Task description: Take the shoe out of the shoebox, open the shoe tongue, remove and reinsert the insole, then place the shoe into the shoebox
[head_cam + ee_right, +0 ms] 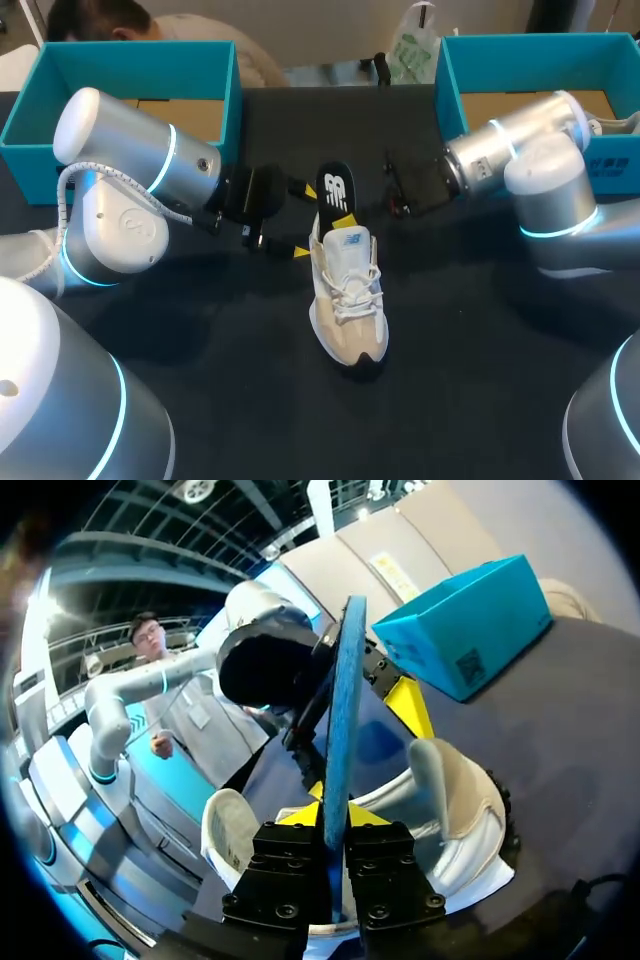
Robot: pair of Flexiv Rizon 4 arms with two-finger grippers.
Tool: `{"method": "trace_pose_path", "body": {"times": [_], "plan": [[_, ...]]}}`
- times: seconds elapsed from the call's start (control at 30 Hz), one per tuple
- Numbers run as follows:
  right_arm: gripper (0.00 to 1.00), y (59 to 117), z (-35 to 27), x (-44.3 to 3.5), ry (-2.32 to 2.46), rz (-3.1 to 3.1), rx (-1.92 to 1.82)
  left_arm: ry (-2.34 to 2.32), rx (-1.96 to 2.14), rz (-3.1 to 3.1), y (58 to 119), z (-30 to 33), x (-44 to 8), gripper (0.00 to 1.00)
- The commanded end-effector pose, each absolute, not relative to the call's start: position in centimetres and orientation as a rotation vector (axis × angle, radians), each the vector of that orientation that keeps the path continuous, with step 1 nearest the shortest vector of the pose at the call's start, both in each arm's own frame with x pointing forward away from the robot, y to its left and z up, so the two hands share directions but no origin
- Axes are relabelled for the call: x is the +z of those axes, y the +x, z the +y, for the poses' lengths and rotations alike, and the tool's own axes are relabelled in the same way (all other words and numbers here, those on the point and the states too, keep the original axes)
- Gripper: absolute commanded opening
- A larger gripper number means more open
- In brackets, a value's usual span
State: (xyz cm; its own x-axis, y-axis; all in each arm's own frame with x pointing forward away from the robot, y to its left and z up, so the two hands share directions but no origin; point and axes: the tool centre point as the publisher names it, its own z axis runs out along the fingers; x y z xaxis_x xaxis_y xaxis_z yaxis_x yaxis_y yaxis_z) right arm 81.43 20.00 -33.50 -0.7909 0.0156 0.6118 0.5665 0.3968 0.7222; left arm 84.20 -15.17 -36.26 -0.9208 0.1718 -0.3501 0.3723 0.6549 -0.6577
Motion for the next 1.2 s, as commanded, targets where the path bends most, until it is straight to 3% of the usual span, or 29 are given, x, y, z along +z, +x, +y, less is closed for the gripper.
{"method": "trace_pose_path", "body": {"times": [0.03, 0.9, 1.2], "plan": [[0.02, 82.5, 20.2, -34.0, -0.485, -2.135, -1.367, 0.439, -1.120, 2.619, 84.2, -15.2, -36.2, 1.00], [0.00, 78.6, 19.8, -36.3, -0.609, -2.081, -1.228, 0.439, -1.120, 2.619, 84.2, -15.2, -36.2, 1.00], [0.13, 80.3, 19.7, -34.2, -0.565, -2.155, -1.288, 0.439, -1.120, 2.619, 84.2, -15.2, -36.2, 1.00]]}}
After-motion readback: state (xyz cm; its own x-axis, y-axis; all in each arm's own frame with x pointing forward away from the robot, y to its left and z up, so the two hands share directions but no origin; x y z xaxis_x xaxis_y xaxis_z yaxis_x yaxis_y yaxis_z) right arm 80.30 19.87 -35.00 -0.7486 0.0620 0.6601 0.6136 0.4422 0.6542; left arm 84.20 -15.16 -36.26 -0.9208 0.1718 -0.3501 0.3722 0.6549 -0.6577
